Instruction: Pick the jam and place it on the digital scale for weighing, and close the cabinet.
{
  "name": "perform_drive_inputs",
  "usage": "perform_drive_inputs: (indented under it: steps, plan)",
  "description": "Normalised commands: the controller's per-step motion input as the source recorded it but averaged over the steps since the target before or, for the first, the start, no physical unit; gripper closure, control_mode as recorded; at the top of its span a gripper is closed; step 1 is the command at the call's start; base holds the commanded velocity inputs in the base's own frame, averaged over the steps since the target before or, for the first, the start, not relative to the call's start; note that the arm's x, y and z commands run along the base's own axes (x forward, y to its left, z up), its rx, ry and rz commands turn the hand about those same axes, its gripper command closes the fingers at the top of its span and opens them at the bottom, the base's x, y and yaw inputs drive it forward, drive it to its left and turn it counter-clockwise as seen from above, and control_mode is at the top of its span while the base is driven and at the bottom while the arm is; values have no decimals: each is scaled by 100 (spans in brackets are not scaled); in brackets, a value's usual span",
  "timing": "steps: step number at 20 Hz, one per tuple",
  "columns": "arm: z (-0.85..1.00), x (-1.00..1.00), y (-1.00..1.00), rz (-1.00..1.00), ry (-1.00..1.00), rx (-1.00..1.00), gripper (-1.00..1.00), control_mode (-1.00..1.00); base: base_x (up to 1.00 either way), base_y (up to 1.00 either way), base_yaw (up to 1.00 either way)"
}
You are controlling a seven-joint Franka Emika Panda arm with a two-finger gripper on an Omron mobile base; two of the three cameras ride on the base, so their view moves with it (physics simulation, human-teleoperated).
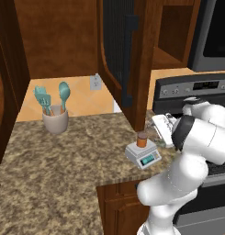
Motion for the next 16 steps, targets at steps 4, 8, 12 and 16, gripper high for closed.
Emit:
perform_drive_inputs:
  steps: [4, 8, 12, 16]
  plan:
    - [79, -71, -2, 0, -41, 0, -100, -100, 0, 0, 0]
    - [90, -68, 0, 0, -43, 0, -100, -100, 0, 0, 0]
    - [86, -76, 0, -1, -54, -1, -100, -100, 0, 0, 0]
    - [85, -84, 6, -1, -61, -4, -100, -100, 0, 0, 0]
